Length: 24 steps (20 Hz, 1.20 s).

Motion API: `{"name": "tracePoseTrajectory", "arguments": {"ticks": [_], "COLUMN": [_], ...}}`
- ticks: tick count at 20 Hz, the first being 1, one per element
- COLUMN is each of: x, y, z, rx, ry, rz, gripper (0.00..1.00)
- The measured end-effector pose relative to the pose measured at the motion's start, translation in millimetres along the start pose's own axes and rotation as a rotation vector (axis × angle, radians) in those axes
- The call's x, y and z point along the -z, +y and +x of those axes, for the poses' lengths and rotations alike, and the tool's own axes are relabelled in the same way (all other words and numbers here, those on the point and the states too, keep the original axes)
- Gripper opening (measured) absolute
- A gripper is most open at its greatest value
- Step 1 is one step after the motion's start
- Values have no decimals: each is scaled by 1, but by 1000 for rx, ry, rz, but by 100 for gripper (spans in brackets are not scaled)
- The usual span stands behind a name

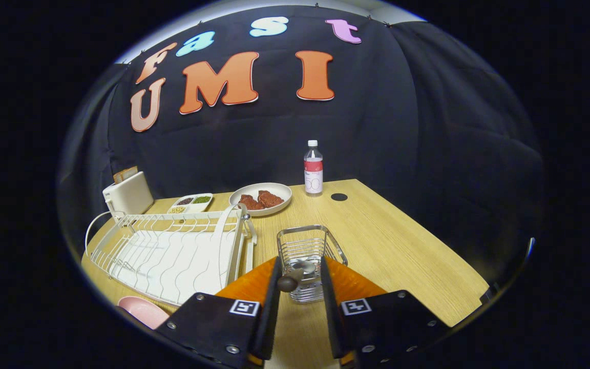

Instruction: Take the plate from the dish rack, then take the spoon from the basket and place it into the plate.

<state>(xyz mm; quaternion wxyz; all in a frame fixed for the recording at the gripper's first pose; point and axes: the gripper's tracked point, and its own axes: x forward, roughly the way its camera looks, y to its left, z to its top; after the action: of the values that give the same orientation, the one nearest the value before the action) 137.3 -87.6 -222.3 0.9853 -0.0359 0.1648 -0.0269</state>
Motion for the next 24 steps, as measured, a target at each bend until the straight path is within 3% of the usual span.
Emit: {"name": "tracePoseTrajectory", "arguments": {"ticks": [1,3,7,17,24], "x": [0,-3,-21,-87,-102], "y": [1,0,-3,3,42], "z": [1,2,-8,-61,-117], "rx": [-4,3,17,42,24], "ry": [3,-3,-46,-142,-175], "rz": [-3,-10,-19,-20,-19], "gripper": [31,15,6,6,6]}}
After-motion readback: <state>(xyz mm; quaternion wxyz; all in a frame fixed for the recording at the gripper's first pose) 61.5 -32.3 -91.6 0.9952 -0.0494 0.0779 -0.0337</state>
